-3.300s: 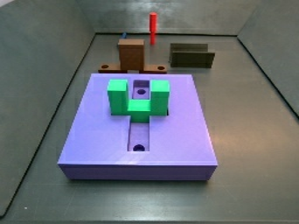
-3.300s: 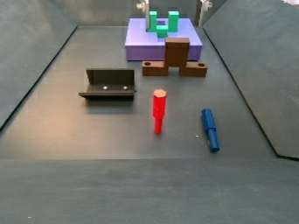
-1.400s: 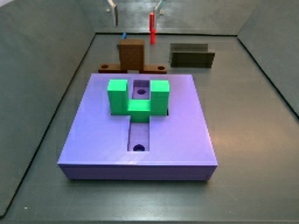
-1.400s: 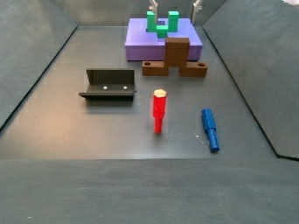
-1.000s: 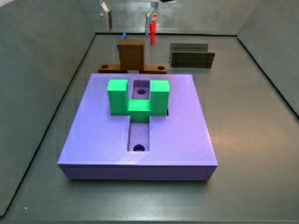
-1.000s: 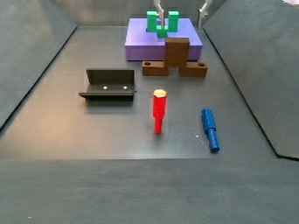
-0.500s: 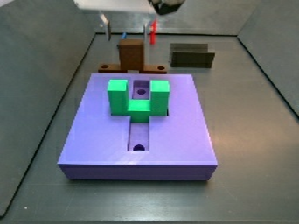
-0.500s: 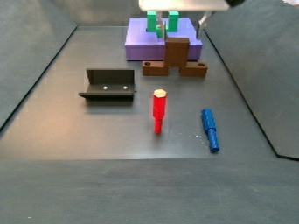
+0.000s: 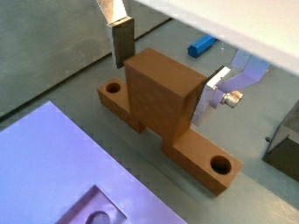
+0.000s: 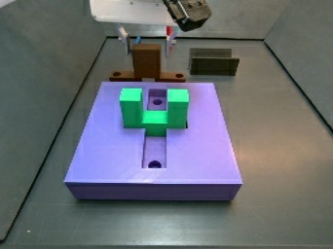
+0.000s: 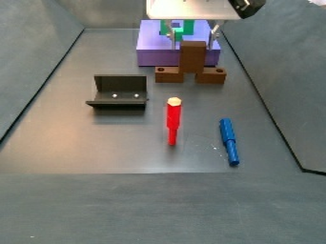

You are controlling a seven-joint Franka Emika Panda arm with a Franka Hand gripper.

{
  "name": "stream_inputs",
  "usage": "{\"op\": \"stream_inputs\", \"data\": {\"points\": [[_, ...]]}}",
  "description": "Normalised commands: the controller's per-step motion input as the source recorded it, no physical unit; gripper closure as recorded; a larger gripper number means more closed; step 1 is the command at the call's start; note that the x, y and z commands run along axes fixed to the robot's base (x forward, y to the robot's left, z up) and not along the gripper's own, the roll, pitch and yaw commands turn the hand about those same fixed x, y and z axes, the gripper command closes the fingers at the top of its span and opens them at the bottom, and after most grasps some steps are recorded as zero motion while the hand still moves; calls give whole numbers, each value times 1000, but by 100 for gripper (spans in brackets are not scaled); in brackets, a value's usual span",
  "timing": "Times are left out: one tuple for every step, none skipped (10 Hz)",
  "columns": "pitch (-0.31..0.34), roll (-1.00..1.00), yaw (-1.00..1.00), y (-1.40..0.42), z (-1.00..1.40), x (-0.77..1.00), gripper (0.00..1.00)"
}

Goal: Pick up the brown object. Move up. Move to above the board. Insert the brown object.
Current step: Pick up the brown object.

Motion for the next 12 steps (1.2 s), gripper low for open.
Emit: {"op": "stream_inputs", "data": {"points": [[0, 186, -20, 97, -177, 129, 0], [0, 139, 0, 151, -89, 0, 0], [10, 126, 23, 131, 0, 0, 0], [0, 133, 0, 31, -26, 0, 0], [0, 69, 0, 0, -94, 0, 0], [-3, 57, 0, -43, -114, 0, 0], [-6, 46, 0, -54, -111, 0, 0], [-20, 33, 0, -20, -146, 0, 0], [-20, 33, 0, 0, -131, 0, 0], [0, 9, 0, 0, 0, 0, 0], [0, 29, 0, 23, -11, 0, 0], [0, 57, 0, 0, -103, 0, 0]]}}
